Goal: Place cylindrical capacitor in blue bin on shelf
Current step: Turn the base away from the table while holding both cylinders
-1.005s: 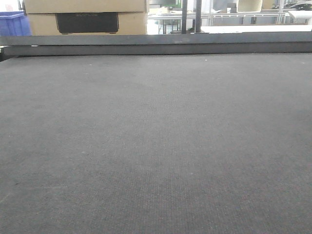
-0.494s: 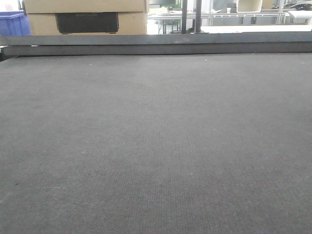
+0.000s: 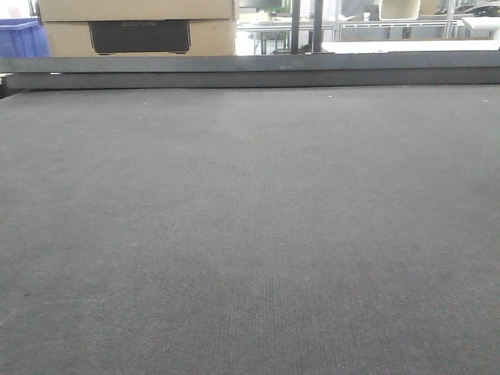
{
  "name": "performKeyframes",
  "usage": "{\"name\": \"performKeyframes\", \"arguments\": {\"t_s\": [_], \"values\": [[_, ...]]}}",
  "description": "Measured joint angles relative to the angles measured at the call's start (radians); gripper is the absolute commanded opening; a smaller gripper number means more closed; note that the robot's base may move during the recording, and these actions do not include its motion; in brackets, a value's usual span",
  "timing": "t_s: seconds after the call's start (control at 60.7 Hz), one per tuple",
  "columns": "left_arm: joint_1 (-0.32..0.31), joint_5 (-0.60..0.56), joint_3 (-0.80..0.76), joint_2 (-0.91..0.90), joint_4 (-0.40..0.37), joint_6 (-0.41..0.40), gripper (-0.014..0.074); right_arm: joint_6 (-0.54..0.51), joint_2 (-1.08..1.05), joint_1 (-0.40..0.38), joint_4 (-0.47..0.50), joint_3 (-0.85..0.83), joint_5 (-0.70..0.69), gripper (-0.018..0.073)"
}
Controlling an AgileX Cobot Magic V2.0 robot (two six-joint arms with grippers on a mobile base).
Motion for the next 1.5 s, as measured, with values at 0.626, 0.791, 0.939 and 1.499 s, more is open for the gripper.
{"name": "performKeyframes", "arguments": {"t_s": [0.626, 0.791, 0.939, 1.499], "values": [[0.0, 0.0, 0.0, -0.001, 0.004, 0.0, -0.0111, 0.0, 0.0, 0.002, 0.0, 0.0, 0.0, -0.0099], [0.0, 0.0, 0.0, -0.001, 0.004, 0.0, -0.0111, 0.0, 0.0, 0.002, 0.0, -0.001, 0.002, -0.0099], [0.0, 0.0, 0.0, -0.001, 0.004, 0.0, -0.0111, 0.0, 0.0, 0.002, 0.0, -0.001, 0.002, -0.0099], [0.0, 0.0, 0.0, -0.002, 0.004, 0.0, -0.0111, 0.0, 0.0, 0.002, 0.0, -0.001, 0.004, -0.0099]]}}
